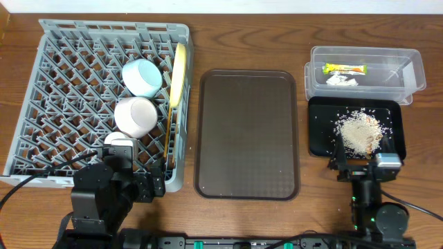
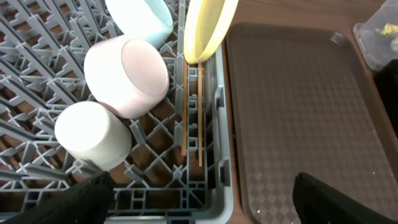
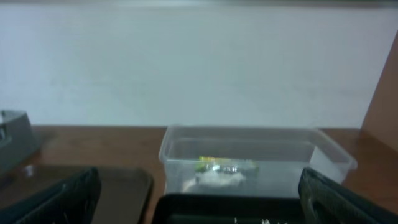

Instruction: Sort waste into correct bins and load items into the dishwasher

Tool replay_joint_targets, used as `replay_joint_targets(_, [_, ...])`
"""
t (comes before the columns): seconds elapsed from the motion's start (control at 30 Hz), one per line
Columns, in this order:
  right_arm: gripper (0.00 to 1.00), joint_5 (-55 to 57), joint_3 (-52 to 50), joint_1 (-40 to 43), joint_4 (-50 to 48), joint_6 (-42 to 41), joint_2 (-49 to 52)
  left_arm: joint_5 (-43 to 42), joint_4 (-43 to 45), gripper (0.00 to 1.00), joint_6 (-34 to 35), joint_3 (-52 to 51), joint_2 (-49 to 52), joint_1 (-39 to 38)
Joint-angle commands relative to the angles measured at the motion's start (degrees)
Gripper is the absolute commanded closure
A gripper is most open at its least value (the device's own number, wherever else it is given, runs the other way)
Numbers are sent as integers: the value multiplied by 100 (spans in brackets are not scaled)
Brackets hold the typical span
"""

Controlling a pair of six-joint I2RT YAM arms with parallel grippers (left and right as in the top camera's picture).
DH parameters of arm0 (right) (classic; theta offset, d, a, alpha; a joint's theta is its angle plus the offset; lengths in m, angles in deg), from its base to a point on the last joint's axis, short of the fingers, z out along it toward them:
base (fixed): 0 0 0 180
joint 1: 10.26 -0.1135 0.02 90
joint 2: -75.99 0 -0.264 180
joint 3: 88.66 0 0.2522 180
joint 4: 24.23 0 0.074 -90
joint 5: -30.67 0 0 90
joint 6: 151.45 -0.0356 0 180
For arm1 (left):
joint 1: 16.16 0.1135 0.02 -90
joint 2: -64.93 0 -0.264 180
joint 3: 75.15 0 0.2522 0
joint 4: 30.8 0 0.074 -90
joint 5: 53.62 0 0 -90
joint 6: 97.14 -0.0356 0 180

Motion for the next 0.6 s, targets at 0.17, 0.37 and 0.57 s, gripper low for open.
replay_joint_targets(0.17, [1, -271, -337, -61, 616, 61, -9, 9, -2, 7, -96, -22, -13, -2])
replay_joint_targets(0.37, [1, -271, -337, -59, 621, 63, 7, 9, -2, 7, -96, -22, -13, -2])
replay_joint_targets(0.57, [1, -271, -337, -59, 623, 61, 7, 9, -4, 7, -96, -22, -13, -2])
